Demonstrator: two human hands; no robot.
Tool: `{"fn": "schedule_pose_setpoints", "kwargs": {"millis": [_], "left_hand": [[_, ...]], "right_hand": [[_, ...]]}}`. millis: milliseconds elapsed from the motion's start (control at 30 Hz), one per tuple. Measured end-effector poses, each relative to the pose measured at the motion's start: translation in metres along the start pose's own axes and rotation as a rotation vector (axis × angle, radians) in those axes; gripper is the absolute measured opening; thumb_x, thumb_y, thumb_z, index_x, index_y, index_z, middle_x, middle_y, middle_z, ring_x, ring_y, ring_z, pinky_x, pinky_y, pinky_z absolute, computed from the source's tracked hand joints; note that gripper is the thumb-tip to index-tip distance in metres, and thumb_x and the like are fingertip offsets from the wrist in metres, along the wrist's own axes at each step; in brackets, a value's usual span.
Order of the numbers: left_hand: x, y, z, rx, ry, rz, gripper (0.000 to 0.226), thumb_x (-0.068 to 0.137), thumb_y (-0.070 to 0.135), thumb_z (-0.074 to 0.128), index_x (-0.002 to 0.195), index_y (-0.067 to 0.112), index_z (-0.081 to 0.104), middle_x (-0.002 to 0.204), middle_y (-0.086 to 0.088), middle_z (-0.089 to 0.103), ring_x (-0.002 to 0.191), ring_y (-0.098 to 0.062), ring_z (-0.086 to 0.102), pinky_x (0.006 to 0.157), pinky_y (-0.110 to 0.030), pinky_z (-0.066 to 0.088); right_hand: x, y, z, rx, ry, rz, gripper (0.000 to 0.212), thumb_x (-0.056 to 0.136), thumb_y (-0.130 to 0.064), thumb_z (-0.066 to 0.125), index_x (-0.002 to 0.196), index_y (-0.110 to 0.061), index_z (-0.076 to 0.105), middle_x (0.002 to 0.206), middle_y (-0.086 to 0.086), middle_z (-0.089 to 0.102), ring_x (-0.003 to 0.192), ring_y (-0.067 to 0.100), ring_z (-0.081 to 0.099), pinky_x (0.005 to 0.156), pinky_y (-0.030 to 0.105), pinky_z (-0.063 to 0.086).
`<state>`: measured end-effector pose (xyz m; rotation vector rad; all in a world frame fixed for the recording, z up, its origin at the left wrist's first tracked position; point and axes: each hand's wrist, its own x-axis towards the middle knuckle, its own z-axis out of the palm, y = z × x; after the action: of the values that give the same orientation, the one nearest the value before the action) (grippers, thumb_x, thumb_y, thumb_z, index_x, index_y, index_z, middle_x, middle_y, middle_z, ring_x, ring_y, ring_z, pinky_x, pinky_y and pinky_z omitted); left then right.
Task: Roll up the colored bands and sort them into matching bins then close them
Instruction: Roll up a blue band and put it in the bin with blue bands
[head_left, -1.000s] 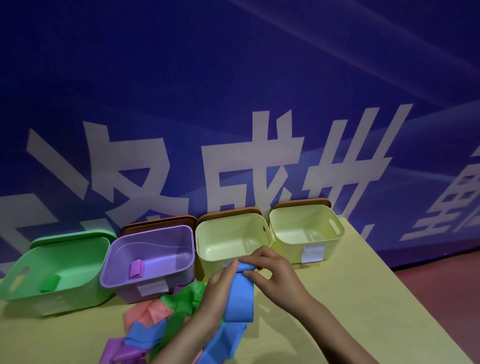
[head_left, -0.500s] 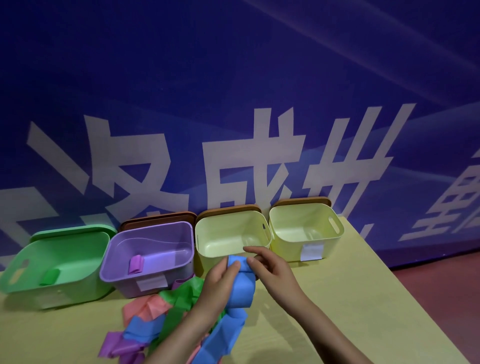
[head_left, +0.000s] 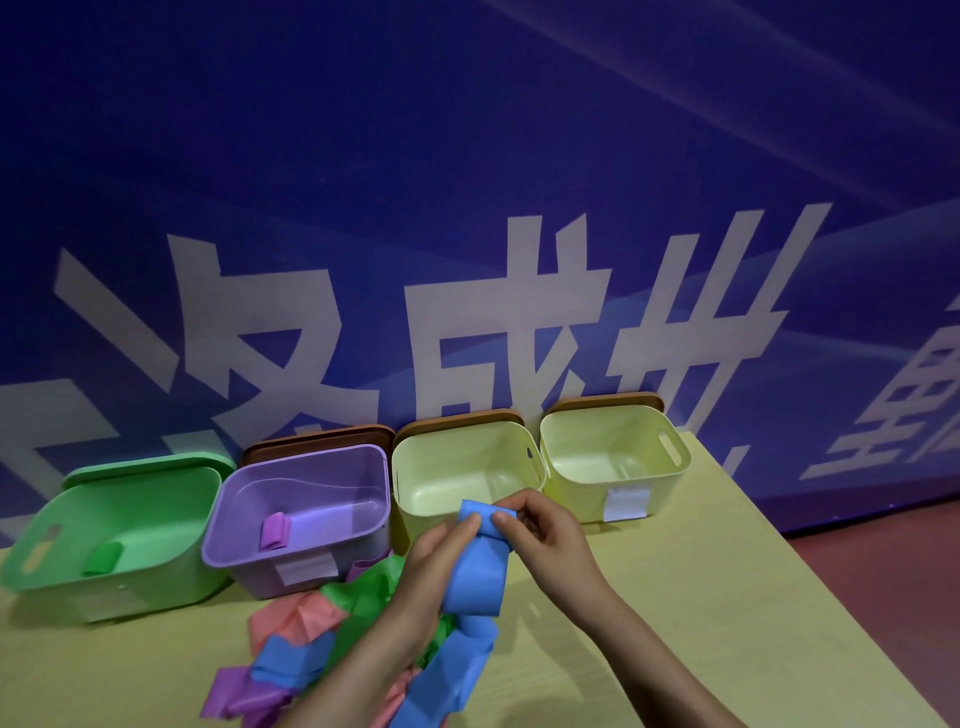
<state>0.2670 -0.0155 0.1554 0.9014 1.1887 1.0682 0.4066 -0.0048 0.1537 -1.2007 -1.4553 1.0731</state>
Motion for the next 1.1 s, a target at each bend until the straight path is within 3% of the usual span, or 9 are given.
{"fn": "schedule_pose_setpoints", "kwargs": {"millis": [233,367,500,600,733,800,867,1000,1100], "left_hand": [[0.000,-0.005,0.000,-0.076,-0.005,-0.083,0.027,0.090,0.030,0.056,0.098,0.011,0.073,0.097,-0.013,0.073,0.088,-0.021,0.067,0.083,-0.038,0.048],[0.003,-0.004,-0.002,-0.098,-0.024,-0.062,0.027,0.094,0.027,0.052,0.101,0.010,0.072,0.107,-0.019,0.070,0.098,-0.025,0.067,0.091,-0.046,0.049],[0.001,-0.007,0.000,-0.020,-0.046,-0.015,0.026,0.095,0.031,0.054,0.096,0.018,0.076,0.103,-0.011,0.073,0.104,-0.027,0.066,0.094,-0.048,0.049],[0.003,-0.011,0.004,-0.017,0.010,-0.030,0.025,0.097,0.020,0.049,0.095,0.013,0.073,0.101,-0.014,0.073,0.098,-0.026,0.067,0.090,-0.043,0.049],[0.000,-0.010,0.008,0.013,-0.020,-0.024,0.024,0.098,0.015,0.047,0.096,0.015,0.071,0.092,-0.004,0.074,0.087,-0.016,0.067,0.077,-0.029,0.048],[-0.002,-0.008,0.009,0.021,-0.016,-0.026,0.024,0.098,0.012,0.046,0.095,0.017,0.070,0.085,0.001,0.074,0.081,-0.013,0.066,0.073,-0.027,0.048],[-0.003,-0.008,0.007,0.028,0.009,-0.029,0.022,0.098,0.010,0.046,0.096,0.017,0.068,0.082,0.002,0.072,0.079,-0.014,0.065,0.072,-0.027,0.049],[-0.003,-0.011,0.002,-0.039,0.026,-0.055,0.018,0.096,0.010,0.049,0.095,0.012,0.067,0.077,0.000,0.072,0.076,-0.017,0.065,0.070,-0.032,0.050],[-0.006,-0.011,0.001,-0.017,0.051,-0.003,0.018,0.096,0.013,0.051,0.090,0.013,0.068,0.077,-0.001,0.072,0.075,-0.016,0.065,0.073,-0.033,0.049]], "right_hand": [[0.000,0.004,0.001,-0.019,0.036,-0.073,0.006,0.086,-0.008,0.067,0.087,-0.014,0.066,0.084,-0.003,0.066,0.078,0.007,0.060,0.071,0.020,0.047],[-0.002,0.010,0.003,-0.058,0.036,-0.097,0.009,0.077,-0.026,0.065,0.085,-0.030,0.067,0.086,-0.007,0.063,0.081,0.013,0.059,0.073,0.021,0.047],[-0.006,0.007,-0.001,-0.085,0.004,-0.117,0.022,0.078,-0.022,0.067,0.085,-0.043,0.068,0.089,-0.010,0.062,0.087,0.013,0.061,0.074,0.020,0.047],[-0.011,0.004,-0.005,-0.045,-0.012,-0.104,0.014,0.081,-0.031,0.065,0.088,-0.040,0.073,0.092,-0.012,0.065,0.092,0.012,0.062,0.076,0.022,0.049],[-0.010,0.007,-0.007,0.037,0.010,0.033,0.019,0.090,-0.016,0.065,0.104,-0.028,0.070,0.084,-0.010,0.065,0.080,0.001,0.059,0.074,0.015,0.045],[-0.009,0.006,-0.006,0.017,-0.019,0.106,0.010,0.090,-0.025,0.064,0.097,-0.019,0.070,0.074,-0.007,0.058,0.069,0.002,0.053,0.067,0.016,0.041],[-0.008,0.009,-0.005,-0.033,-0.054,0.103,0.024,0.088,-0.032,0.062,0.083,-0.009,0.066,0.069,-0.003,0.053,0.064,0.006,0.046,0.061,0.020,0.036],[-0.006,0.009,0.000,-0.010,-0.017,0.067,0.008,0.088,-0.011,0.066,0.081,-0.011,0.067,0.068,-0.010,0.059,0.063,-0.002,0.050,0.061,0.011,0.038],[-0.008,0.010,0.002,0.070,-0.030,0.094,0.014,0.088,-0.005,0.065,0.077,-0.013,0.063,0.063,-0.014,0.059,0.062,-0.001,0.050,0.062,0.013,0.039]]}}
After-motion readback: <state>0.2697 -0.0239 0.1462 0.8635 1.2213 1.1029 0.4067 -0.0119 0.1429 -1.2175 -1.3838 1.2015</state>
